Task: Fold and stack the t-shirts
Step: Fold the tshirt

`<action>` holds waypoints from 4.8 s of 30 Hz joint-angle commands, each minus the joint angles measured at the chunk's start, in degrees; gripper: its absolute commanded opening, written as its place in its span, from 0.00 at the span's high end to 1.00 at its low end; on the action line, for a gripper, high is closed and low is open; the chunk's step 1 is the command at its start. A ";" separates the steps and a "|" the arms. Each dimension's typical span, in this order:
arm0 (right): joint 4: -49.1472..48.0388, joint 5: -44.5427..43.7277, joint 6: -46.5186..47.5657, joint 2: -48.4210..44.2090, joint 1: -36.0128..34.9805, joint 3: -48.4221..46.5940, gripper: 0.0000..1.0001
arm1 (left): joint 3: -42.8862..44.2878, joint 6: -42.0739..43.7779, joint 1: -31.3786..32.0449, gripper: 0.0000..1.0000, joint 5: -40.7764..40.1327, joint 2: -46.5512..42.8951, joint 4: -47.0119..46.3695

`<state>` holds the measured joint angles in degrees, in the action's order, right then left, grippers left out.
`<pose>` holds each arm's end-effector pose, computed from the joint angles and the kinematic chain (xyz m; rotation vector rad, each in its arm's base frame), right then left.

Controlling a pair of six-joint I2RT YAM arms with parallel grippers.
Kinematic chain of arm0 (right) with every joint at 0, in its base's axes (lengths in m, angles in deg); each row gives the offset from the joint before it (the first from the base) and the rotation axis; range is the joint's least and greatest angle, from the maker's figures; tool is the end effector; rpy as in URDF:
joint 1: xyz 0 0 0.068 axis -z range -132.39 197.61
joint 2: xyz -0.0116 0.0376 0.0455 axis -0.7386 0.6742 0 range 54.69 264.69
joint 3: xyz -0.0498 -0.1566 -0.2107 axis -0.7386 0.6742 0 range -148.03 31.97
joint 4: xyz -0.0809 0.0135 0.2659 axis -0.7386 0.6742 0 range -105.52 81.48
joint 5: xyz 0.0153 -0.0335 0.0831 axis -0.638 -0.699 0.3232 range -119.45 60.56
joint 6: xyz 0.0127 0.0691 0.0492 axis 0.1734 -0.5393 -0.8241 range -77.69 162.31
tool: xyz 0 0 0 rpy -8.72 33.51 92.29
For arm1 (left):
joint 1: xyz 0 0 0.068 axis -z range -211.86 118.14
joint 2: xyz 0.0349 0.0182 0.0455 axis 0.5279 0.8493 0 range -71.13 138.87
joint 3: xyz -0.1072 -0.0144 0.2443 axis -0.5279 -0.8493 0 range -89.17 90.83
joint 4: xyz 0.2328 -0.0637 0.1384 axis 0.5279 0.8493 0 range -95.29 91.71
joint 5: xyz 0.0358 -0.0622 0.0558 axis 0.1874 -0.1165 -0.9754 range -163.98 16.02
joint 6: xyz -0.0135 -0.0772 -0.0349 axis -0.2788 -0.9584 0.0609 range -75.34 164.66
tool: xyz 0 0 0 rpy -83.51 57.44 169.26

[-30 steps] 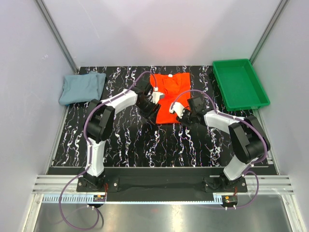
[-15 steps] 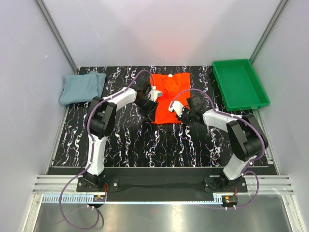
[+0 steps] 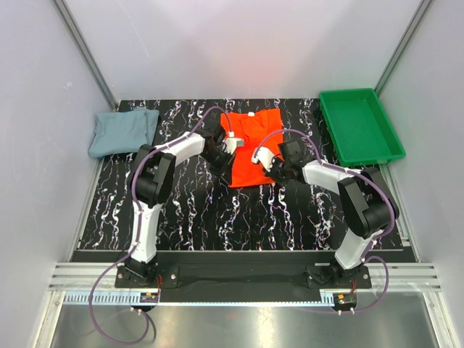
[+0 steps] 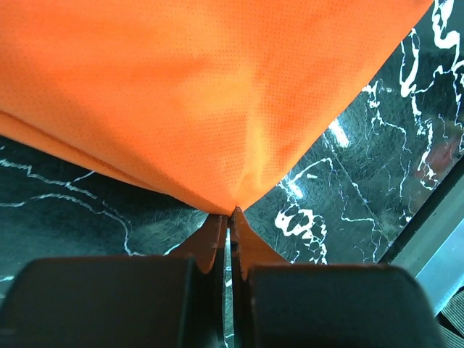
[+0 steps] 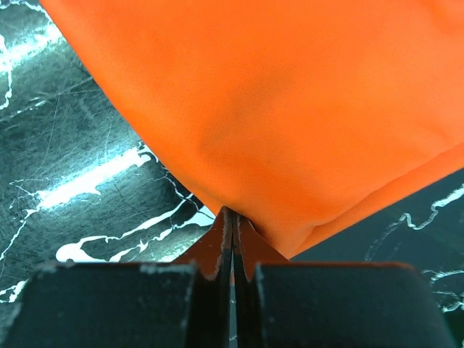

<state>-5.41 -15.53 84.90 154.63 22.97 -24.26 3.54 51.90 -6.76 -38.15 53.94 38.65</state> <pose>0.3405 0.1763 0.1106 -1.4534 2.0080 0.1724 0.3928 -0.2330 0.1033 0.9006 2.7080 -0.9638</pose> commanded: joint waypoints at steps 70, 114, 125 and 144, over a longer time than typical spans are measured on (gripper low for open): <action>21.09 7.80 -7.26 -20.83 -3.57 -4.95 1.00 | -6.84 9.01 -4.36 1.00 1.61 -17.58 13.62; 4.93 -3.54 -12.97 -10.13 4.78 -13.91 1.00 | 36.93 8.05 -3.92 1.00 -6.48 3.32 10.31; -5.35 -11.34 -15.69 18.86 7.24 -32.26 1.00 | 41.49 3.30 -3.66 0.74 -15.08 14.92 -5.96; -6.42 -14.18 -16.49 33.46 8.91 -51.86 1.00 | 43.34 4.09 -4.54 0.91 -26.78 17.65 -24.87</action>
<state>-9.45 -28.93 68.97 185.78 30.92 -69.44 43.84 56.19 -10.94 -62.69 72.50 19.90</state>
